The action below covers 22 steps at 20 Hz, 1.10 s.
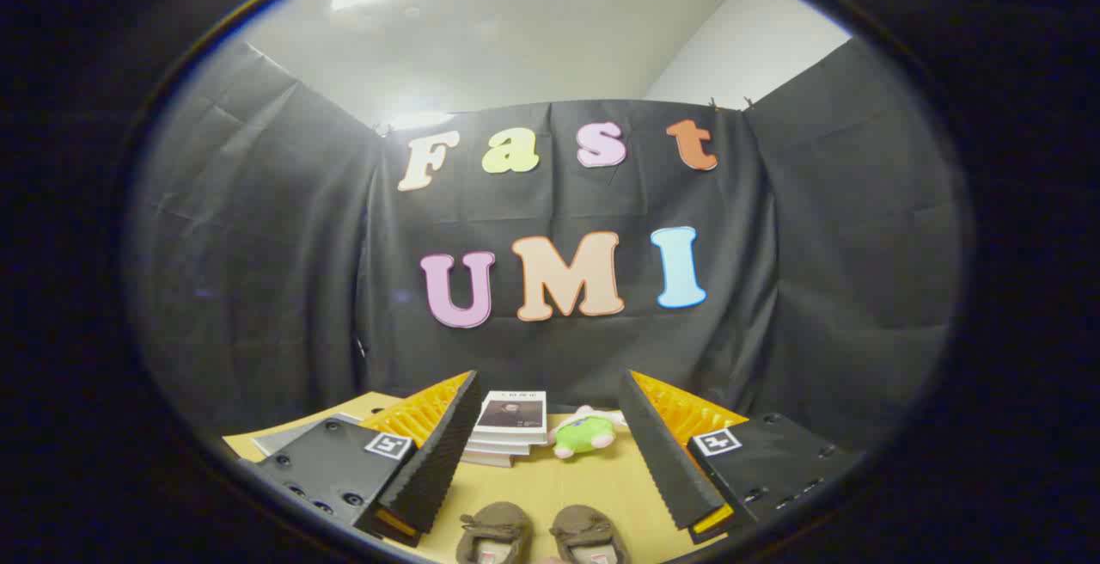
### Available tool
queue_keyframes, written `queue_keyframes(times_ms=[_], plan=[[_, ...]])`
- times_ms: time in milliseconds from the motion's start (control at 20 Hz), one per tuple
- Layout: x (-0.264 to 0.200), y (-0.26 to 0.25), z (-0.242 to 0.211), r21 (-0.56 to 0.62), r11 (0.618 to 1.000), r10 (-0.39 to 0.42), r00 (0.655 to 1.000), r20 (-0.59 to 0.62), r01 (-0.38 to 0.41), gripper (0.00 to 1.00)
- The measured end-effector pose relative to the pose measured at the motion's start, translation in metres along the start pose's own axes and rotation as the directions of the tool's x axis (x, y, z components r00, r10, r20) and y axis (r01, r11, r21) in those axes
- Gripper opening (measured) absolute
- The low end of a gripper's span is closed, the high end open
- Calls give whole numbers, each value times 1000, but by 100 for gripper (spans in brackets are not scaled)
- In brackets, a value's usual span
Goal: Open the storage box then place both shoes into the box .Put the left shoe in first, then the right shoe, with the right side of both shoes facing outward in a uniform manner.
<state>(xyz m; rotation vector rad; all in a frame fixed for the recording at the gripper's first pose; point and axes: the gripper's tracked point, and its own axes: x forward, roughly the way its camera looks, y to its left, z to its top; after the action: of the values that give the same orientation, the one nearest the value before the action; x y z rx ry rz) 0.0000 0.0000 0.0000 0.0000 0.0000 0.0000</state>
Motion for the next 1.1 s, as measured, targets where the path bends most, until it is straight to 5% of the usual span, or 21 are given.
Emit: queue_keyframes(times_ms=[500,1100], plan=[[11,-3,-9,-98,995,-7,1000,-21,5,100],[25,20,-21,-18,998,59,998,-37,-60,100]])
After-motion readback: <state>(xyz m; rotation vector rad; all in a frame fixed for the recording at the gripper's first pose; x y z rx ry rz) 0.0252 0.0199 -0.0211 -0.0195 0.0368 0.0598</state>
